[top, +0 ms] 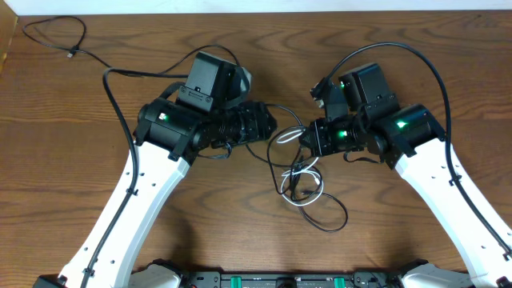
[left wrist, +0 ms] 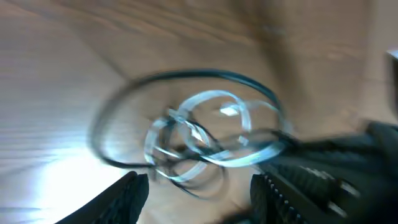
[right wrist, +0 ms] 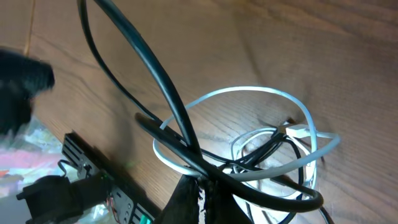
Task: Untangle cables
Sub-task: 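Pull the coil apart between left and right grippers over the table center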
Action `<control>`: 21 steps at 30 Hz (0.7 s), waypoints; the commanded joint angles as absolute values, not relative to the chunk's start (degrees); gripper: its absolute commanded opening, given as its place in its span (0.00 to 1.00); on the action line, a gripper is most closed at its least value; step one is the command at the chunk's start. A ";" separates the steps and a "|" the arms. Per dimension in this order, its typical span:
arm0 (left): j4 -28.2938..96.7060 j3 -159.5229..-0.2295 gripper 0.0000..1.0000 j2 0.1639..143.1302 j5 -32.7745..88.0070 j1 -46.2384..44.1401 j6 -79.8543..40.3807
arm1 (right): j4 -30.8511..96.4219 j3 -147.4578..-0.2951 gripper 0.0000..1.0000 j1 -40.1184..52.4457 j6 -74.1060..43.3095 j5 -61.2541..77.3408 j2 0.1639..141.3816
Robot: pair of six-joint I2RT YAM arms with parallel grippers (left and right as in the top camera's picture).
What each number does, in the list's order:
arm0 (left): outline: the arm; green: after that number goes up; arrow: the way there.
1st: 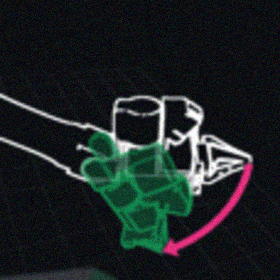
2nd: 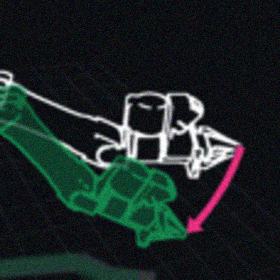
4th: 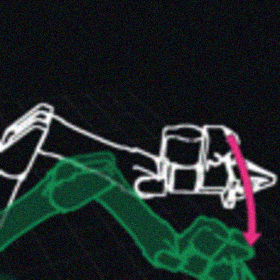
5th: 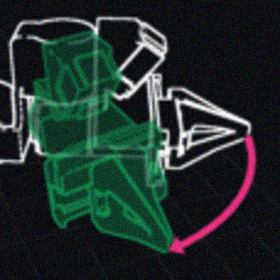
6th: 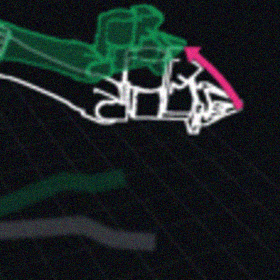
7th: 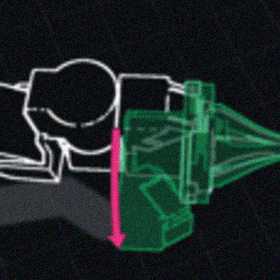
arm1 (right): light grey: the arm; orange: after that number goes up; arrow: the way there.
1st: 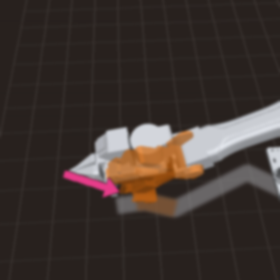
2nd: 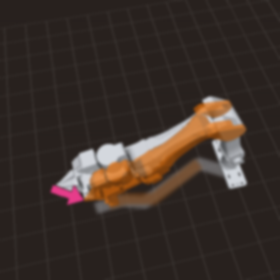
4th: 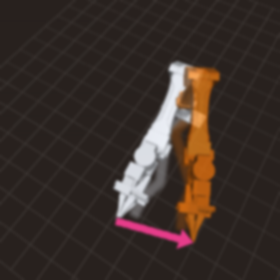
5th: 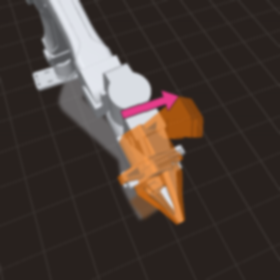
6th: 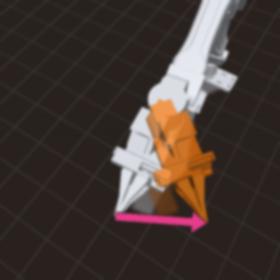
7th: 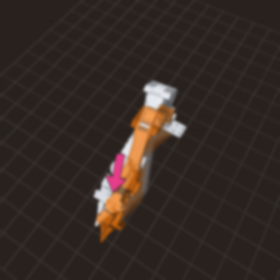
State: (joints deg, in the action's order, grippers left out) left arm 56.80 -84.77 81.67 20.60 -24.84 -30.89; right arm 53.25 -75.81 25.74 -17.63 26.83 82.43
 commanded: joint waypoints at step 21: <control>57.52 -84.97 0.58 84.23 11.46 -24.56 -19.55 | 47.00 -77.03 0.01 18.41 -19.66 49.23 81.71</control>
State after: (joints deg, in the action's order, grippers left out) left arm 58.02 -84.77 84.01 6.92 -24.84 -23.49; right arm 47.00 -75.83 18.59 -19.84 45.06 82.43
